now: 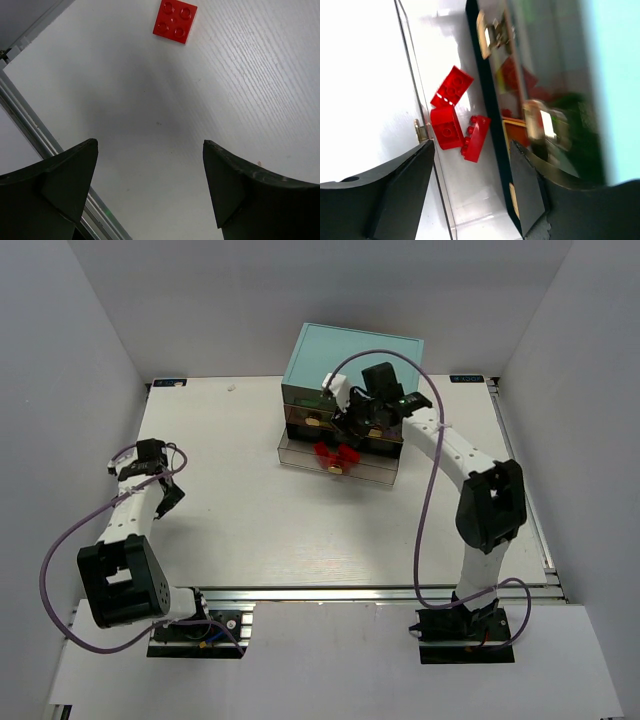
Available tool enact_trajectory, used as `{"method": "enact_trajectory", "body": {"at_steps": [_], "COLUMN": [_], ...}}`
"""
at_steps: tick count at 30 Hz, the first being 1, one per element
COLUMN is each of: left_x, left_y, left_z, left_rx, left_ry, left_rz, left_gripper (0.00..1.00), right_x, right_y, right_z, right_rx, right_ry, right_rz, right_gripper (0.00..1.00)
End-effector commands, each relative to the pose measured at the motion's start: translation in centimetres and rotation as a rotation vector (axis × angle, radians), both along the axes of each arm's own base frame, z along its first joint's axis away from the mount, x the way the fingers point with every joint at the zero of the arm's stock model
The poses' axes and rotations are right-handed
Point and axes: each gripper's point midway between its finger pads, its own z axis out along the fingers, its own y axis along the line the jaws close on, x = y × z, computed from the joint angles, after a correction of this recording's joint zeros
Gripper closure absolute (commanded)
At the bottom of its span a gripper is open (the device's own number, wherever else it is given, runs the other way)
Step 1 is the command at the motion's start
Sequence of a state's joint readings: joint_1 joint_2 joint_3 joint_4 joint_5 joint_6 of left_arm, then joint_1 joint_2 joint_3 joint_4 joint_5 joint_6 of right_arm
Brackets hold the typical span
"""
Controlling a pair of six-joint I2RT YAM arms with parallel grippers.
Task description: Sort the legos into containers by color
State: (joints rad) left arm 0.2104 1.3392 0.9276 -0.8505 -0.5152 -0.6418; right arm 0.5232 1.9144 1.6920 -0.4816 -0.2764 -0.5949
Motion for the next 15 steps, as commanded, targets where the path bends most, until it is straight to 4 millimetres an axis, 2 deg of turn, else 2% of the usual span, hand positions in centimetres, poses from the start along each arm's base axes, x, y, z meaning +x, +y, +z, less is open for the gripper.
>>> {"method": "enact_trajectory", "body": {"at_steps": [1,5,7,10,15], "left_x": [1.8,1.3,1.7,2.4,4.2], "left_y": [1.4,2.8,3.2,3.9,5.0], "left_z": [1.1,-0.5,-1.0,-2.0,-3.2], "left_rx": [0.025,0.005,-0.016,-0.056,-0.081], "left_ry": [-0.060,-0.039,-0.058,-0.068,-0.067], "left_rz": [-0.009,0.052,0.071,0.082,-0.006], "left_gripper": [0.05,0.08,0.12,0.12,0.10], "right_x": [-1.9,-3.0,-3.5,-3.8,-4.3], "right_y": [0.6,0.8,1.1,0.9,0.5], "right_z": [5.2,6.6,6.7,6.6,6.5], "right_rx": [0.119,0.163,0.173,0.178,0.184], "right_ry": [-0.029,-0.025,-0.011,0.011,0.024], "right_rz": [0.053,0.088,0.100,0.092,0.079], "right_gripper": [0.33,0.36,0.37,0.38,0.38]}}
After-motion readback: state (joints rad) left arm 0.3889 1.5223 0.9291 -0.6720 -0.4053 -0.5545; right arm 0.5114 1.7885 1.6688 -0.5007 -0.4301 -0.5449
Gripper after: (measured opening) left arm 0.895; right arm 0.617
